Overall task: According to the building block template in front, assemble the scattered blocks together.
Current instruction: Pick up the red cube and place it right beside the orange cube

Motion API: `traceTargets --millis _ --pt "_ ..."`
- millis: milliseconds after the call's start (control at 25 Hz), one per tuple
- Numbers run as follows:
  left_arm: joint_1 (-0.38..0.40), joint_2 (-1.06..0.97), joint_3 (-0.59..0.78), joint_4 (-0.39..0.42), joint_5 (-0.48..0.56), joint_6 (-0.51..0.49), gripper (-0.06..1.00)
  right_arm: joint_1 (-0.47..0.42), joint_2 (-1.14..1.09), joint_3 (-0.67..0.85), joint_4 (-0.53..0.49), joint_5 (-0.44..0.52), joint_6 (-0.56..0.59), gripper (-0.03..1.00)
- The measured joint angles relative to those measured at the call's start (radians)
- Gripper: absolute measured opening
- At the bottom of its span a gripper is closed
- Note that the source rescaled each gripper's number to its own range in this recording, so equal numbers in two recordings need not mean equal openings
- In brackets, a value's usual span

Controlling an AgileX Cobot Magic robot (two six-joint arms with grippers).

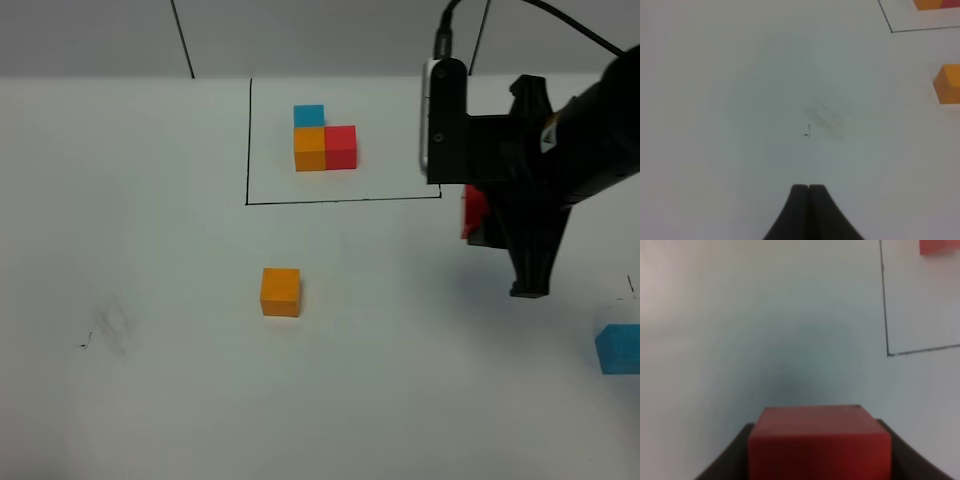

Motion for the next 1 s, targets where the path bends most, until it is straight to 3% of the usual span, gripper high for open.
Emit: traceTargets --millis 280,560,800,1000 --pt "0.000 0.000 0.000 0.000 0.000 0.000 0.00 0.109 0.160 -0.084 0.090 -0.009 0.002 0.43" --pt "0.000 0.000 0.000 0.000 0.000 0.000 0.00 0.205 0.276 -0.086 0.198 -0.192 0.009 0.43" --pt "0.000 0.000 0.000 0.000 0.000 0.000 0.00 0.215 0.392 -0.136 0.196 -0.209 0.035 0.43" --pt "0.000 0.000 0.000 0.000 0.000 0.000 0.00 0.215 0.457 -0.188 0.136 -0.200 0.113 0.43"
